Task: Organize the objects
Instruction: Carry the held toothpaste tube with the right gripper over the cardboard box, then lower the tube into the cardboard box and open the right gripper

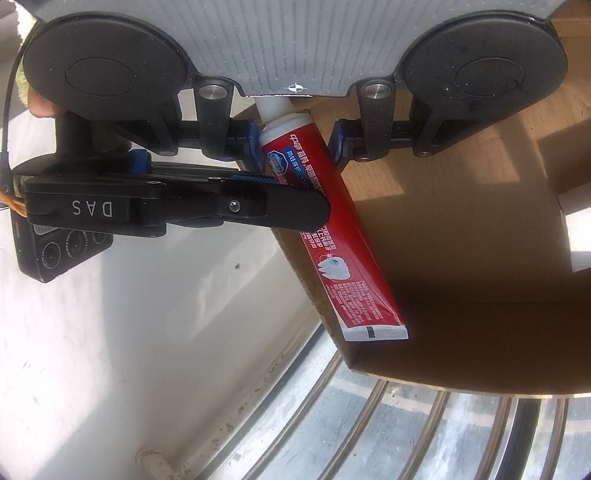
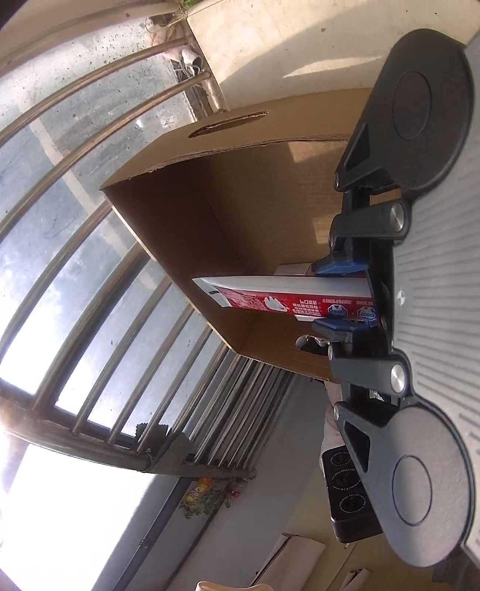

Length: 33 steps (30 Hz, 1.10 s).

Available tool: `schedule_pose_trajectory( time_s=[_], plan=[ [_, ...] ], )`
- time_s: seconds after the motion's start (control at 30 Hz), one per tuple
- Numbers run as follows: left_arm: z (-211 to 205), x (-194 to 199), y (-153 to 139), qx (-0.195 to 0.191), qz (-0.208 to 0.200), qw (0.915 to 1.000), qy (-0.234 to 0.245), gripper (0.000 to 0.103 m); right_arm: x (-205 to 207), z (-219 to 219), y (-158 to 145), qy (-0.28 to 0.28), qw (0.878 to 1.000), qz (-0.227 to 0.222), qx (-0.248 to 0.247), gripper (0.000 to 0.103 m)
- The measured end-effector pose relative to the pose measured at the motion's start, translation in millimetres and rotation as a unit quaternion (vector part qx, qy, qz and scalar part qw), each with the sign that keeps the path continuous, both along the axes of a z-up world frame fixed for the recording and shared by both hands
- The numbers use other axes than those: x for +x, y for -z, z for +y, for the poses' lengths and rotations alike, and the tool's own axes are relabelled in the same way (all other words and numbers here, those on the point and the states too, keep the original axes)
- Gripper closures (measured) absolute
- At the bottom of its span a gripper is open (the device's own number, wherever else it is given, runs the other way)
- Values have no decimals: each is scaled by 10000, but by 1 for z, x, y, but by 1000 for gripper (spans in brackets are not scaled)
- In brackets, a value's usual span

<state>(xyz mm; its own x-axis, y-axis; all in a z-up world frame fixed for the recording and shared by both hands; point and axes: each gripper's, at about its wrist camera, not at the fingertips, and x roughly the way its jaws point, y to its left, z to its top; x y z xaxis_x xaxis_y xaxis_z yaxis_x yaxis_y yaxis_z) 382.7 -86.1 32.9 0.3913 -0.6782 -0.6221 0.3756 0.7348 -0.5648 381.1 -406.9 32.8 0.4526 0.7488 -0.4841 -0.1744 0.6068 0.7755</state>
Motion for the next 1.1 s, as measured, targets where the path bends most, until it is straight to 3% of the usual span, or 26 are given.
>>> schedule_pose_trajectory(
  time_s=[0.23,0.57,0.73,0.8,0.87,1.1],
  plan=[
    [0,48,25,-313,842,9959,-114,68,40,10,5,-47,9978,168,-639,75],
    [-13,71,33,21,995,9950,-95,68,57,26,-1,-19,9884,71,-1517,74],
    [-13,82,52,141,1430,9891,-324,68,60,12,-2,209,9910,56,-1318,75],
    [-11,87,62,-59,1837,9823,-369,68,61,5,-4,309,9919,6,-1230,75],
    [-9,88,61,-236,1856,9816,-368,68,60,-2,-4,383,9929,1,-1129,75],
    [-23,85,60,-23,1830,9823,-411,65,46,-19,-6,520,9944,-101,-915,75]
  ],
)
